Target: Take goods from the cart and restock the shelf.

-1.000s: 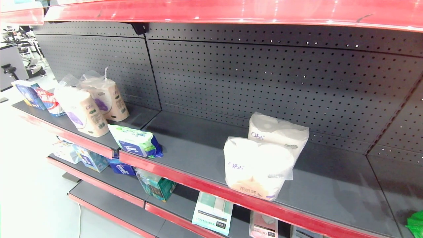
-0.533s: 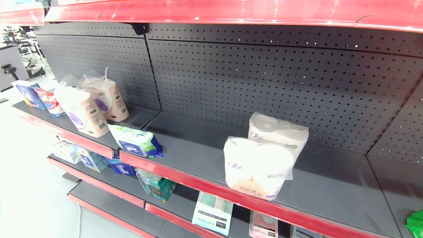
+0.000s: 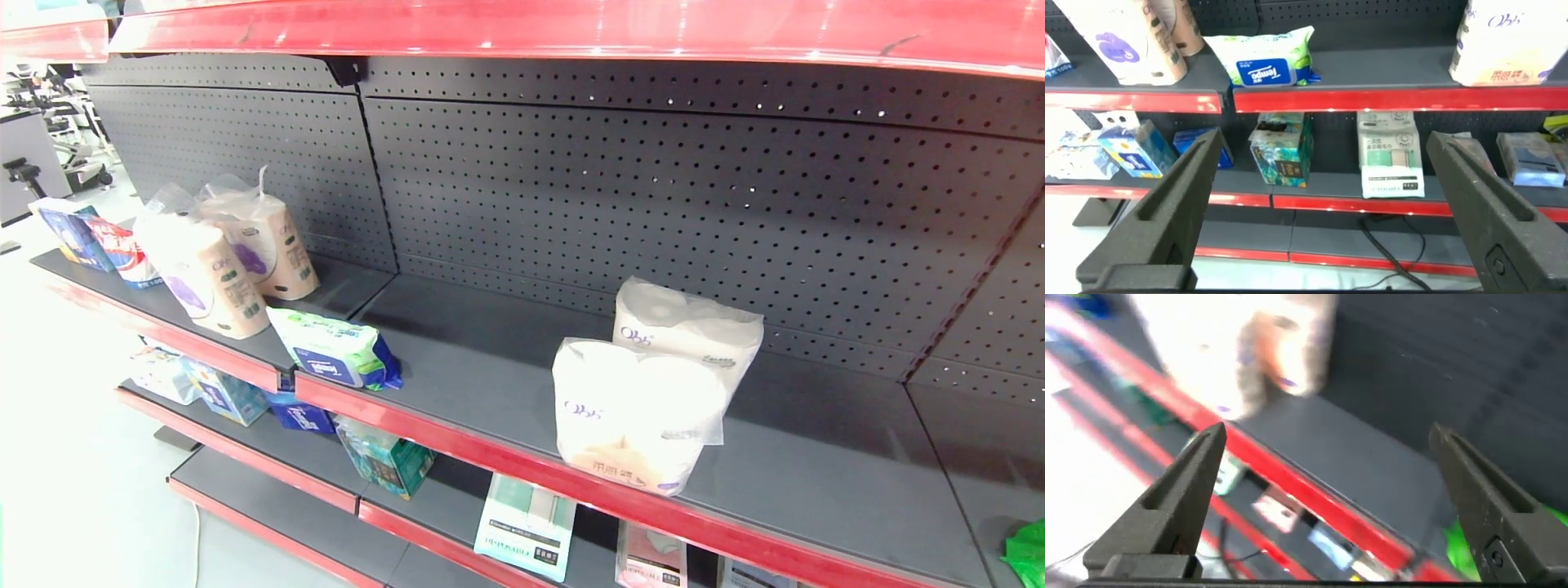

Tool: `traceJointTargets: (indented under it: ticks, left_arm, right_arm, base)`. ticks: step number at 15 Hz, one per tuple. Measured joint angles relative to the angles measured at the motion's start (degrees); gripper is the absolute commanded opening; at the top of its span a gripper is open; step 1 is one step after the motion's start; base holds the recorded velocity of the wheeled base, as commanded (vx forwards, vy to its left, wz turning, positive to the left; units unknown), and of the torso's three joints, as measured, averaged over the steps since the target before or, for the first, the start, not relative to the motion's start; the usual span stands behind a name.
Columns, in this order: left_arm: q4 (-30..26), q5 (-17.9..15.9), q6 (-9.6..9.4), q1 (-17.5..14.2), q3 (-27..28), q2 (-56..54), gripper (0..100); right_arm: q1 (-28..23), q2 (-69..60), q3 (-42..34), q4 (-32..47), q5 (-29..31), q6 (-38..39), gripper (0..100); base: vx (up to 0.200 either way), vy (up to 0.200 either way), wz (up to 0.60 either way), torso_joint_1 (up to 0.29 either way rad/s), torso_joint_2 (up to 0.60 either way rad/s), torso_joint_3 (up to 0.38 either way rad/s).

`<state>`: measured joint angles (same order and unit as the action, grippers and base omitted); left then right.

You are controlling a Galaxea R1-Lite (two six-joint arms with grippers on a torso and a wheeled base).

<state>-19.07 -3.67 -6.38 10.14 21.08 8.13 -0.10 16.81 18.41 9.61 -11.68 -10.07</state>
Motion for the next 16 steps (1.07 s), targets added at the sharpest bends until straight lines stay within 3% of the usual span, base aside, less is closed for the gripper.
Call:
traceJointTargets:
  ticks: [2, 5, 16]
  left_arm:
    - [0.1, -0.1, -0.02, 0.0, 0.0, 0.1, 100]
    - [0.6, -0.3, -0.02, 0.0, 0.1, 0.4, 100]
    - [0.7, -0.3, 0.13, 0.0, -0.6, 0.1, 100]
  right_arm:
    - [0.1, -6.8, -7.5, -4.1, 6.8, 1.4, 100]
    - [0.2, -13.9, -16.6, -12.7, 9.7, 8.3, 100]
    - [0.1, -16.9, -18.3, -9.7, 10.0, 7.6, 100]
  base:
    - [0.000, 0.000, 0.00, 0.000, 0.00, 0.000]
    - [0.000, 0.000, 0.00, 0.000, 0.00, 0.000]
    - [0.000, 0.000, 0.00, 0.000, 0.00, 0.000]
